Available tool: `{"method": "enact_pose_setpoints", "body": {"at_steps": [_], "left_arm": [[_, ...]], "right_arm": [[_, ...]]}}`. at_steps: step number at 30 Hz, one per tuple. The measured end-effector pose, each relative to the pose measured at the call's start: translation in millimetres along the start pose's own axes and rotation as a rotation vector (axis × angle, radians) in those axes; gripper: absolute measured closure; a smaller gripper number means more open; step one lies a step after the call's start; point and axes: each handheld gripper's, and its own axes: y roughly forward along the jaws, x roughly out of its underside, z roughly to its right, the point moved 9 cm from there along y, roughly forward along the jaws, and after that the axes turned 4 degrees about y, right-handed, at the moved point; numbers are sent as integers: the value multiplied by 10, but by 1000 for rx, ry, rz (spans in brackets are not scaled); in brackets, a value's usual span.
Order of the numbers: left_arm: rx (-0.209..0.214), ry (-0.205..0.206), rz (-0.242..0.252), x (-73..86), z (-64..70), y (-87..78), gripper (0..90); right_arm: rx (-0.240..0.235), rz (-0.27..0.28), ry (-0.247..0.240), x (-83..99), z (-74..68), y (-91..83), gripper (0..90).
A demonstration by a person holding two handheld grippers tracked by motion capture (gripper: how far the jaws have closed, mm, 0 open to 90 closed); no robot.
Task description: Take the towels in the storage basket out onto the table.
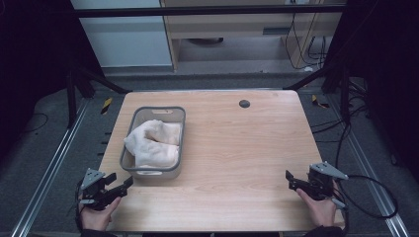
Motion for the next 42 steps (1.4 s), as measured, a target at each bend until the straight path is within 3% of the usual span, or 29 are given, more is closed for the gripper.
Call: {"method": "enact_pose_setpoints", "body": {"at_steps": [7, 22, 27, 42], "left_arm": [[12, 9, 28, -93, 35, -85, 302], [44, 26, 69, -327, 115, -200, 282], [72, 38, 85, -441, 157, -236, 275], [85, 121, 44, -677, 233, -177, 251]], "right_arm": [[6, -17, -46, 29, -42, 11, 97], [0, -22, -69, 58, -86, -26, 82], [-5, -25, -74, 69, -94, -32, 77], [5, -35, -88, 88, -82, -26, 73]]}}
